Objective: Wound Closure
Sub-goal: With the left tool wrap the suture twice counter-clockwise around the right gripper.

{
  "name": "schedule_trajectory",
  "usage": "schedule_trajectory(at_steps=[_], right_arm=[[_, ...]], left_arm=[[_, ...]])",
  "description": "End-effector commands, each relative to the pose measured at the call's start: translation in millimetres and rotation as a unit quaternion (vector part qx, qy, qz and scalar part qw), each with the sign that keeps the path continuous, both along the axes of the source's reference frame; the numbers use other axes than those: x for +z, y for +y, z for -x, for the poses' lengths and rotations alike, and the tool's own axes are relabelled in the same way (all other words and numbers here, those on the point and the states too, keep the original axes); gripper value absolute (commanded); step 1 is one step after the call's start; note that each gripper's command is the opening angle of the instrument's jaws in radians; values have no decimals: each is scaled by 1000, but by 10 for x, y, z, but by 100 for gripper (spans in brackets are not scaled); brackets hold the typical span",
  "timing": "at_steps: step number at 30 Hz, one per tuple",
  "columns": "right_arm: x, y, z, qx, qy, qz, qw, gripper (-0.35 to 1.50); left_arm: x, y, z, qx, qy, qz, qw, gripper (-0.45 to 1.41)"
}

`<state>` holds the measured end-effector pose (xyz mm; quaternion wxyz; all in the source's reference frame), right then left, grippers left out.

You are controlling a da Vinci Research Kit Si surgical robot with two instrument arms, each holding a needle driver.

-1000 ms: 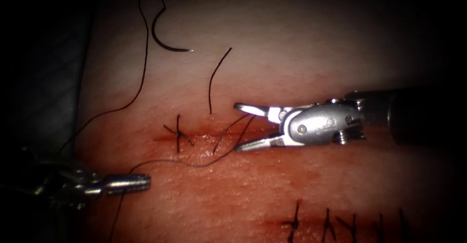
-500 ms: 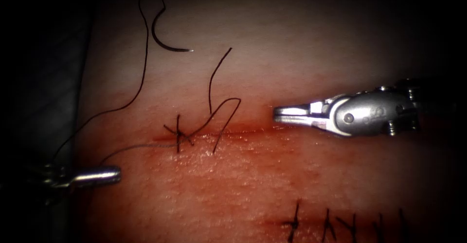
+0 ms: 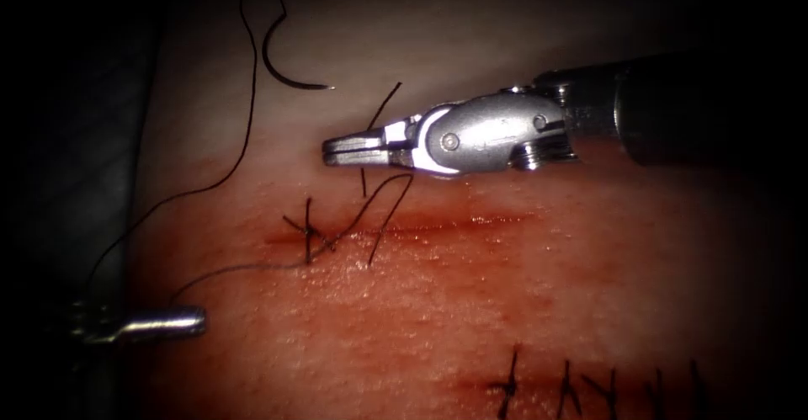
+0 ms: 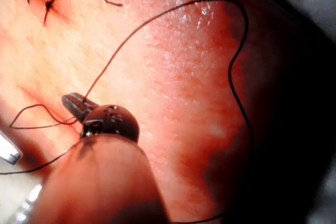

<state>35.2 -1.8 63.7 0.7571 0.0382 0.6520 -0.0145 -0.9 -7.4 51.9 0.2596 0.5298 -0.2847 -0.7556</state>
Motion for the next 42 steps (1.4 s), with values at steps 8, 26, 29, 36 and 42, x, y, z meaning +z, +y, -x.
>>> schedule_trajectory(at_steps=[8, 26, 29, 36, 42], right_arm=[[58, -30, -31, -88, 13, -27, 996, -35], [49, -61, -24, -34, 134, -143, 980, -35], [45, -64, -22, -21, 149, -155, 977, -35], [36, -60, -5, 55, 168, -167, 970, -35], [33, -54, 4, 124, 152, -173, 965, 4]], left_arm=[[-6, 25, 17, 14, -26, 1, 1000, -45], [137, 90, 27, -46, 8, -39, 998, -45], [156, 84, 30, -40, 19, -47, 998, -45], [176, 65, 45, -29, 44, -53, 997, -45], [179, 44, 77, -7, 49, -54, 997, -45]])
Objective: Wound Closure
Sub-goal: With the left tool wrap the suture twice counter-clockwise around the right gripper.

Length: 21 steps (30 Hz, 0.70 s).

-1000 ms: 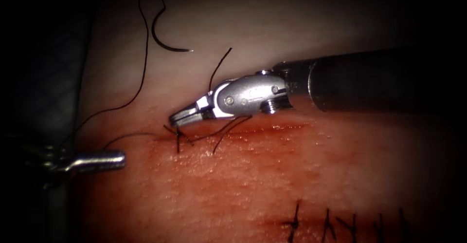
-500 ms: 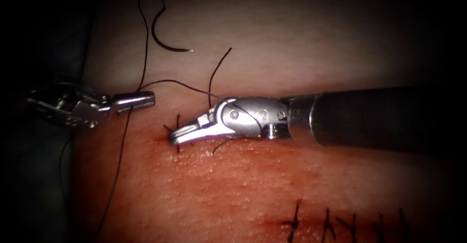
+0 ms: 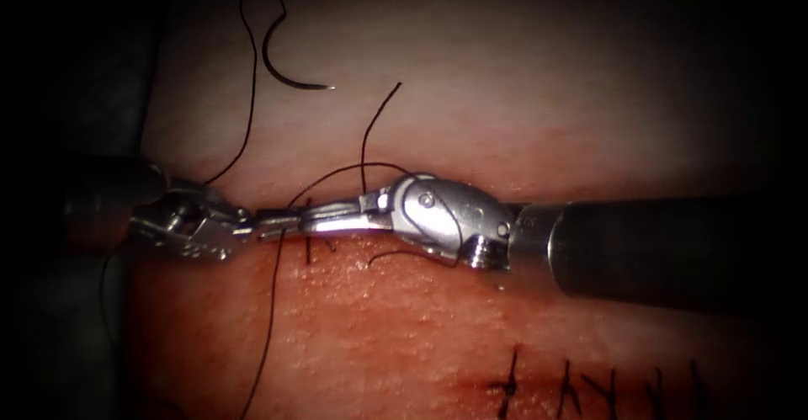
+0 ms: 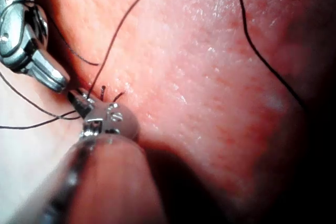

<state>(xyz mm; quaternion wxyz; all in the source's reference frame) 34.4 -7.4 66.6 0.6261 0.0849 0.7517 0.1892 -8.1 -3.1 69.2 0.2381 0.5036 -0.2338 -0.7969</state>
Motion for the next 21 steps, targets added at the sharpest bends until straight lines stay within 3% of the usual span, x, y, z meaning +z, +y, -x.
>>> schedule_trajectory(at_steps=[1, 2, 4, 7, 12, 13, 14, 17, 21], right_arm=[[3, 4, 0, 23, -1, -3, 1000, 29], [2, 5, 1, 35, 0, -5, 999, 47], [1, 5, 3, 45, 8, -6, 999, 61], [0, 5, 3, 48, 7, -4, 999, 39], [2, 7, 6, 63, -14, -5, 998, 46], [3, 9, 7, 70, -24, -7, 997, 73], [5, 11, 6, 76, -34, -5, 997, 84], [7, 12, 6, 85, -59, 11, 995, 101], [12, 15, 7, 95, -87, 12, 992, 108]], left_arm=[[6, -3, 12, 4, 1, -1, 1000, -45], [6, -5, 15, 6, 0, -4, 1000, -45], [7, -9, 22, 8, -3, -6, 1000, -45], [8, -16, 32, 13, -5, -7, 1000, -45], [1, -29, 34, 20, -13, -9, 1000, -45], [-3, -38, 36, 22, -14, -13, 1000, -45], [-9, -47, 39, 29, -19, -15, 999, -45], [-21, -60, 44, 34, -22, -11, 999, -45], [-41, -72, 54, 43, -32, -14, 998, -45]])
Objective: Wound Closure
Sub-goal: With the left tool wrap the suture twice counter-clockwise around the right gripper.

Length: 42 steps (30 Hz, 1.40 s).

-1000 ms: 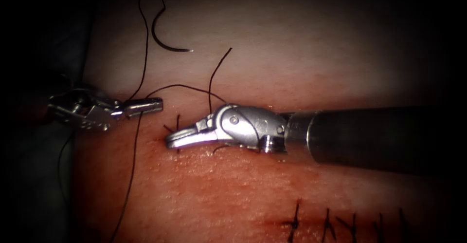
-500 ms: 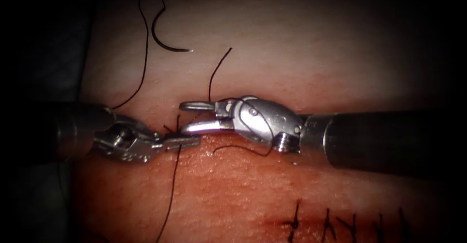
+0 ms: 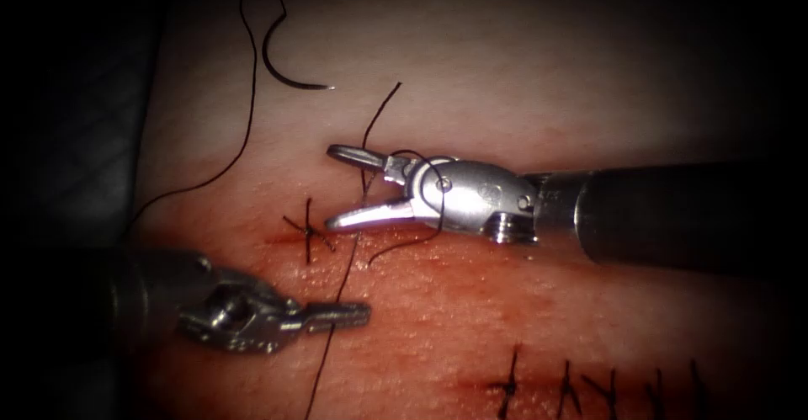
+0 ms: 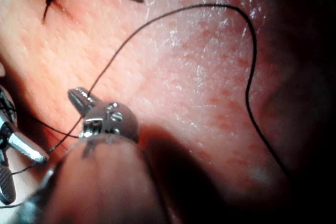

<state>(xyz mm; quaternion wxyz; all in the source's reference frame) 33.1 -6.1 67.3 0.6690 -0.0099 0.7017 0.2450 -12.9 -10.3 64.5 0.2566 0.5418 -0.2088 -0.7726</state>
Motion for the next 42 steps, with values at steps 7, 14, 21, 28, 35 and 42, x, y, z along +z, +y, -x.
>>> schedule_trajectory(at_steps=[7, 14, 21, 28, 35, 42], right_arm=[[13, -7, -10, -19, -47, 13, 999, 98], [25, -20, -11, -67, -93, 24, 993, 66], [28, -35, -16, -122, -77, 34, 989, 49], [32, -49, -20, -179, -58, 39, 981, 36], [33, -56, -25, -201, 3, 23, 979, 24], [34, -57, -27, -213, 74, 2, 974, 21]], left_arm=[[-20, -9, 22, 13, -10, 0, 1000, -45], [-44, 3, 14, 24, -21, 2, 999, -45], [-63, 40, -3, 22, -38, 2, 999, -45], [-67, 84, -13, 26, -58, -14, 998, -45], [-34, 119, -20, 41, -72, -25, 996, -45], [7, 144, -18, 58, -76, -53, 994, -45]])
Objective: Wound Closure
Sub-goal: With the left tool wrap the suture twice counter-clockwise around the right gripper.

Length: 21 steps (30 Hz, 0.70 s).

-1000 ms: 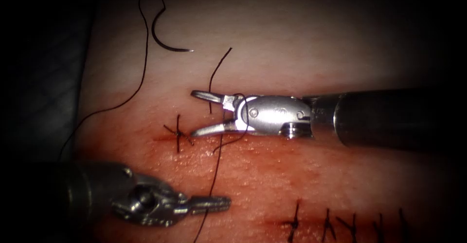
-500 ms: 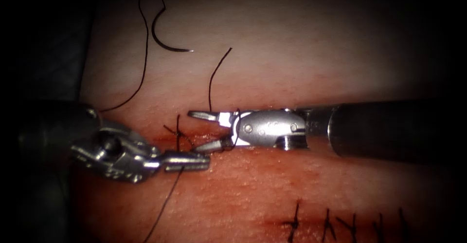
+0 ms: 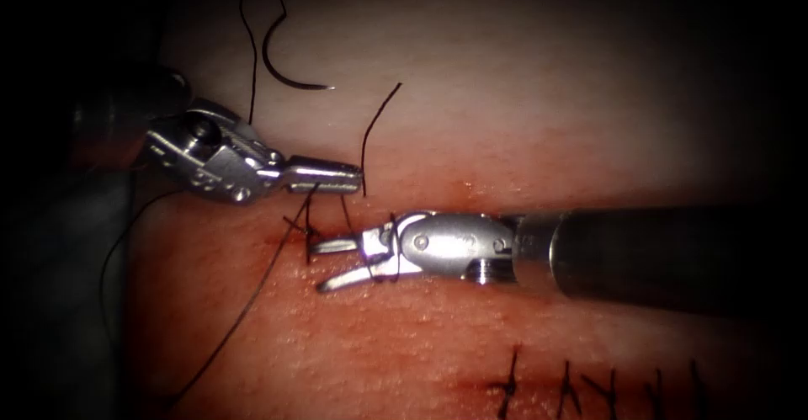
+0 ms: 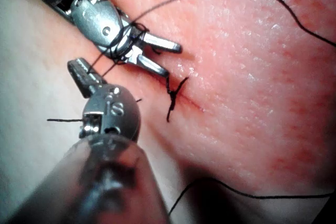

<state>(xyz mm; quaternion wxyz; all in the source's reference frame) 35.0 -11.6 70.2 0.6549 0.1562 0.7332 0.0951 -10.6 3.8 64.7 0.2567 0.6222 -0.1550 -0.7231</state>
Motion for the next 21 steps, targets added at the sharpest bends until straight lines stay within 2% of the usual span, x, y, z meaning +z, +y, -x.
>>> schedule_trajectory(at_steps=[1, 7, 10, 12, 17, 21], right_arm=[[4, -4, -6, 1, 15, -9, 1000, 21], [0, 0, 1, 33, 66, -39, 997, 24], [-1, 0, 5, 54, 90, -56, 993, 34], [-1, 0, 6, 63, 101, -66, 991, 47], [-2, 5, 11, 93, 118, -94, 984, 61], [-4, 11, 14, 124, 117, -112, 979, 59]], left_arm=[[18, 6, 3, 1, -3, -8, 1000, -45], [55, 2, -6, 4, 3, -25, 1000, -45], [67, -5, -9, 4, 4, -27, 1000, -45], [76, -10, -11, 5, 7, -28, 1000, -45], [89, -23, -20, 6, 16, -32, 999, -45], [90, -31, -24, 5, 22, -31, 999, -45]])
